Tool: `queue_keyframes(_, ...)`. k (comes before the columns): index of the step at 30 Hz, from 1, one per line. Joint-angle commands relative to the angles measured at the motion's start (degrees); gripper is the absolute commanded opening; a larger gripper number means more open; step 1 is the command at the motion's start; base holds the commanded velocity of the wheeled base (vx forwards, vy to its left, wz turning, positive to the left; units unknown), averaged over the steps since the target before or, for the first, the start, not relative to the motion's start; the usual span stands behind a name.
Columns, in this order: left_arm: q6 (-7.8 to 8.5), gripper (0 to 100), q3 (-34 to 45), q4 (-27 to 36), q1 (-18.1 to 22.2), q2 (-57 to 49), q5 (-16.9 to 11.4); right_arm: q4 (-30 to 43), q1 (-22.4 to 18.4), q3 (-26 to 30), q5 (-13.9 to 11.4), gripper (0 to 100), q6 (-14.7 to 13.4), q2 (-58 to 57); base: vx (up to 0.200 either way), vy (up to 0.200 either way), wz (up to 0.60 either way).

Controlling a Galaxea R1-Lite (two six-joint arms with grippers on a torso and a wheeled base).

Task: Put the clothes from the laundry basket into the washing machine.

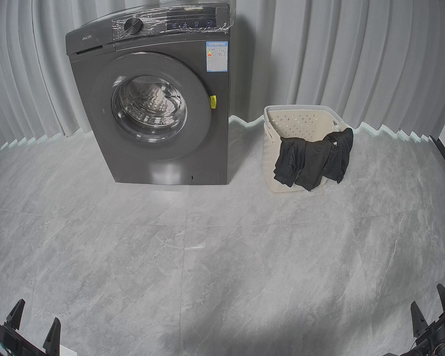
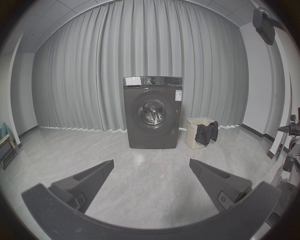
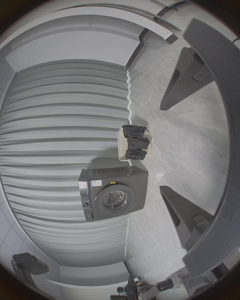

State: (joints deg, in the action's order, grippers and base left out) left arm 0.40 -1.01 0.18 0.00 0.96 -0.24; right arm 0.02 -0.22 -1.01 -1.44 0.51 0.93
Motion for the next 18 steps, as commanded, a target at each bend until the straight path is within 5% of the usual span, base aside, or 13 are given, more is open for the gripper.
queue_keyframes(1, -0.14, 100, 0.9, 0.0, 0.0, -0.9, 0.0, 0.1, 0.0, 1.0, -0.1, 100, 0.0, -0.7, 0.000, 0.000, 0.00)
queue_keyframes(7, -1.19, 100, 0.9, 0.0, 0.0, -0.9, 0.2, 0.0, 0.0, 1.0, 0.0, 100, -0.2, -0.7, 0.000, 0.000, 0.00)
queue_keyframes(18, -0.93, 100, 0.9, -0.1, 0.0, -0.9, 0.1, 0.0, 0.0, 1.0, 0.0, 100, -0.2, -0.7, 0.200, 0.000, 0.00)
